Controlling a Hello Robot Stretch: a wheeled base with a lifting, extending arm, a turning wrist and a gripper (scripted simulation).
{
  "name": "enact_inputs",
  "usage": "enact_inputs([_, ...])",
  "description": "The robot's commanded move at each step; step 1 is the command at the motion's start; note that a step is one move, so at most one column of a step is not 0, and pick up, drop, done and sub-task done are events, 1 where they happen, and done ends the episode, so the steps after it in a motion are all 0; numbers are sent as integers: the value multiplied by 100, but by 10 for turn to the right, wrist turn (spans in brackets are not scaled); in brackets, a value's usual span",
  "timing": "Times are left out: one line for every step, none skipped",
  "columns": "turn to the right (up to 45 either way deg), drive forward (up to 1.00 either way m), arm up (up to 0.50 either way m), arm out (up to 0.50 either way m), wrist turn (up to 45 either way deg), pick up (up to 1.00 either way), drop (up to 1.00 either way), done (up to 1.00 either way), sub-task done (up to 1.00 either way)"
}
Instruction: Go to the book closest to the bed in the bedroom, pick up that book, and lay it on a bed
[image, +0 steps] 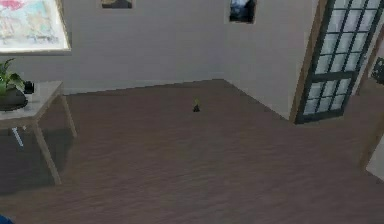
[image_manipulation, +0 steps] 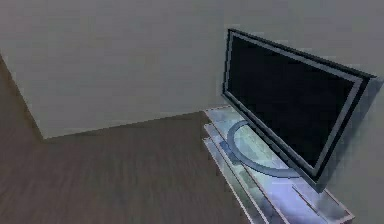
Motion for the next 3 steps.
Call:
enact_inputs([30, 0, 0, 0, 0, 0, 0, 0, 0])
enact_inputs([0, 80, 0, 0, 0, 0, 0, 0, 0])
enact_inputs([-330, 0, 0, 0, 0, 0, 0, 0, 0])
